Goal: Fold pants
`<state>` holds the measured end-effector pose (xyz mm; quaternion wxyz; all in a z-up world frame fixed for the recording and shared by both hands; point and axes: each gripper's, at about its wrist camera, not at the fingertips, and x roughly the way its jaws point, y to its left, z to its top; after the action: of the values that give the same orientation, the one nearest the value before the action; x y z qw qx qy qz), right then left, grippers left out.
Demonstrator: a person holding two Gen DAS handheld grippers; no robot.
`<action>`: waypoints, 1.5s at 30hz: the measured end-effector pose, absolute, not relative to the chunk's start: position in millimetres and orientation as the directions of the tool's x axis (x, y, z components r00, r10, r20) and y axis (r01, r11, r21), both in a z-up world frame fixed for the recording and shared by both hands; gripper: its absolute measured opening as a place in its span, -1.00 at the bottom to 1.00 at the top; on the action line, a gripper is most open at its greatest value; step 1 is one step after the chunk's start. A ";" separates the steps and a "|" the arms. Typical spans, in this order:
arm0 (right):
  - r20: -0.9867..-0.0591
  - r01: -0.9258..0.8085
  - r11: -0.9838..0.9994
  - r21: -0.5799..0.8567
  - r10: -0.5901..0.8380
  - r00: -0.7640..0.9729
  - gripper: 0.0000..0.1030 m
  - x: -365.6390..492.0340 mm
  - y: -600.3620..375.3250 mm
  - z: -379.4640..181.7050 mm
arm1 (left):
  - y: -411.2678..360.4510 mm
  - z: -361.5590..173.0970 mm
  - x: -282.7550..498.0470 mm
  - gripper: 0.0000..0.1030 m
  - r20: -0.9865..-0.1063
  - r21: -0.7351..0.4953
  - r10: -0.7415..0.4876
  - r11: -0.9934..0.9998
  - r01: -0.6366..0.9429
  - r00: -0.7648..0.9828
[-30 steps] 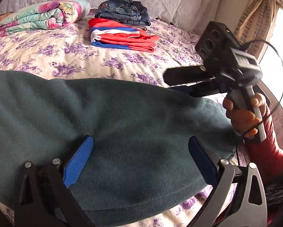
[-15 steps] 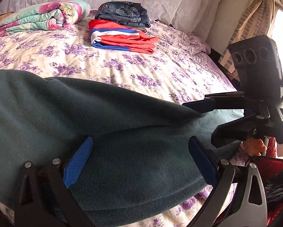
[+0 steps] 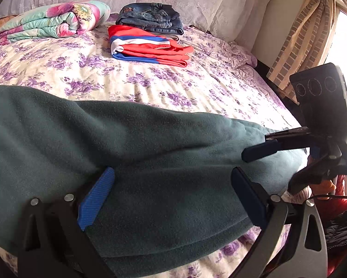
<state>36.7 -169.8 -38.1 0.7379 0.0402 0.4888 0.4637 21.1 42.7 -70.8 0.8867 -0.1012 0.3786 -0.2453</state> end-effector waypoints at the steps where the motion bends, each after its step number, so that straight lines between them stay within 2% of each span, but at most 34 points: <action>1: -0.669 -0.636 0.571 0.519 0.735 0.113 0.53 44.5 -172.7 -33.4 | 42.7 -70.8 21.0 0.90 -0.622 -0.364 -0.511 0.860 0.358 0.593; 5: -0.630 -0.562 0.566 0.602 0.770 0.101 0.55 103.9 -169.5 -35.4 | 42.1 -70.4 20.7 0.90 -0.622 -0.364 -0.511 0.860 0.358 0.593; 9: -0.644 -0.425 0.562 0.710 0.762 -0.067 0.56 148.6 -148.9 -74.8 | 42.5 -70.4 20.6 0.90 -0.623 -0.364 -0.511 0.860 0.359 0.593; 13: -0.594 -0.496 0.477 0.725 0.798 -0.100 0.56 113.6 -137.8 -63.7 | 42.6 -70.3 20.6 0.90 -0.622 -0.364 -0.511 0.859 0.359 0.593; 17: -0.612 -0.607 0.438 0.663 0.784 -0.102 0.66 65.6 -127.5 -49.0 | 43.2 -70.2 19.7 0.90 -0.621 -0.366 -0.514 0.858 0.360 0.593; 22: -0.648 -0.640 0.474 0.605 0.760 -0.049 0.67 35.5 -125.8 -51.5 | 43.0 -70.1 19.3 0.90 -0.620 -0.367 -0.514 0.858 0.360 0.593; 28: -0.605 -0.602 0.448 0.661 0.792 -0.075 0.73 36.8 -133.0 -54.1 | 41.8 -69.9 17.2 0.90 -0.621 -0.361 -0.512 0.859 0.364 0.593; 33: -0.528 -0.471 0.380 0.796 0.817 -0.232 0.80 76.9 -103.9 -70.9 | 41.6 -69.3 16.6 0.90 -0.625 -0.353 -0.507 0.862 0.364 0.594; 38: -0.381 -0.287 0.293 0.912 0.866 -0.325 0.80 113.9 -75.7 -83.0 | 43.1 -68.8 15.9 0.90 -0.620 -0.358 -0.512 0.859 0.366 0.595; 40: -0.349 -0.206 0.293 0.934 0.874 -0.339 0.80 128.3 -64.0 -93.6 | 43.7 -68.7 16.0 0.90 -0.618 -0.361 -0.513 0.858 0.366 0.595; 43: -0.270 -0.121 0.249 0.961 0.940 -0.211 0.80 149.8 -69.5 -92.0 | 44.2 -68.1 16.1 0.90 -0.616 -0.363 -0.515 0.857 0.366 0.596; 45: -0.289 -0.194 0.271 0.943 0.955 -0.070 0.80 161.6 -82.4 -79.2 | 44.5 -67.8 15.8 0.90 -0.616 -0.361 -0.515 0.857 0.367 0.596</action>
<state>161.6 -82.4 -79.2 0.5846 0.3508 0.5420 0.4914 15.8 44.5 -67.8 0.8879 -0.0989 0.3743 -0.2484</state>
